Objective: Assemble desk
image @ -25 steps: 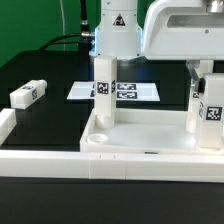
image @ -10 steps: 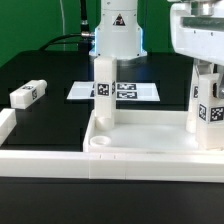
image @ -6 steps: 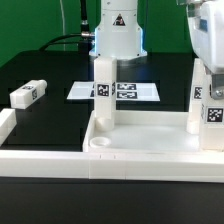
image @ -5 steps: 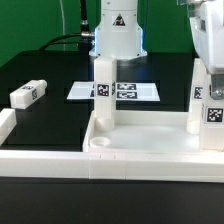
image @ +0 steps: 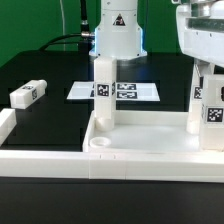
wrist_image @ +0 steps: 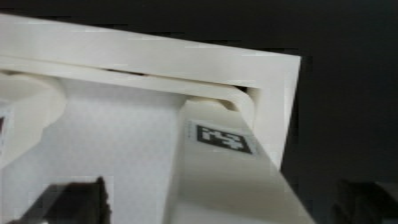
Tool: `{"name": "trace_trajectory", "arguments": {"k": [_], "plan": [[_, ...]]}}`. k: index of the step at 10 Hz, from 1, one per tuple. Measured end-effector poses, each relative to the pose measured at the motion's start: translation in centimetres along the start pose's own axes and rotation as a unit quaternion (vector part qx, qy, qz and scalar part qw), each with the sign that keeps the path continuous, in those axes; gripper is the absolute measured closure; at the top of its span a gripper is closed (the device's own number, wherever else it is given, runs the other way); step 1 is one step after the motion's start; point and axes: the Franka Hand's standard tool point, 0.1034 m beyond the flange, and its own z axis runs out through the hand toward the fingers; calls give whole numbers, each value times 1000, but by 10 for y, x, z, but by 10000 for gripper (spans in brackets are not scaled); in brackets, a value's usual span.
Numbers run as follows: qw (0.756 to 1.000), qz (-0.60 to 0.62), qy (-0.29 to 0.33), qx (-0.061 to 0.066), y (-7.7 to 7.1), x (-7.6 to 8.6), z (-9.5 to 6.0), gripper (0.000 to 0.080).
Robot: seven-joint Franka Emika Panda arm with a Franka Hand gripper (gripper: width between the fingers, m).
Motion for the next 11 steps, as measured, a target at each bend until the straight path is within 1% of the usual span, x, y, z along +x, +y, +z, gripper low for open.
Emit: {"name": "trace_trajectory", "arguments": {"k": [2, 3, 4, 6, 8, 9, 10, 11], "plan": [[997, -78, 0, 0, 0, 0, 0, 154], [993, -121, 1, -9, 2, 0, 1, 150], [985, -171, 6, -24, 3, -1, 0, 150], [967, -254, 19, -31, 0, 0, -2, 150], [938, -343, 24, -36, -2, 0, -3, 150], [933, -357, 24, -36, -2, -1, -2, 150], [920, -388, 25, -39, -1, -1, -2, 150], [900, -433, 28, -43, -1, 0, -2, 150]]}}
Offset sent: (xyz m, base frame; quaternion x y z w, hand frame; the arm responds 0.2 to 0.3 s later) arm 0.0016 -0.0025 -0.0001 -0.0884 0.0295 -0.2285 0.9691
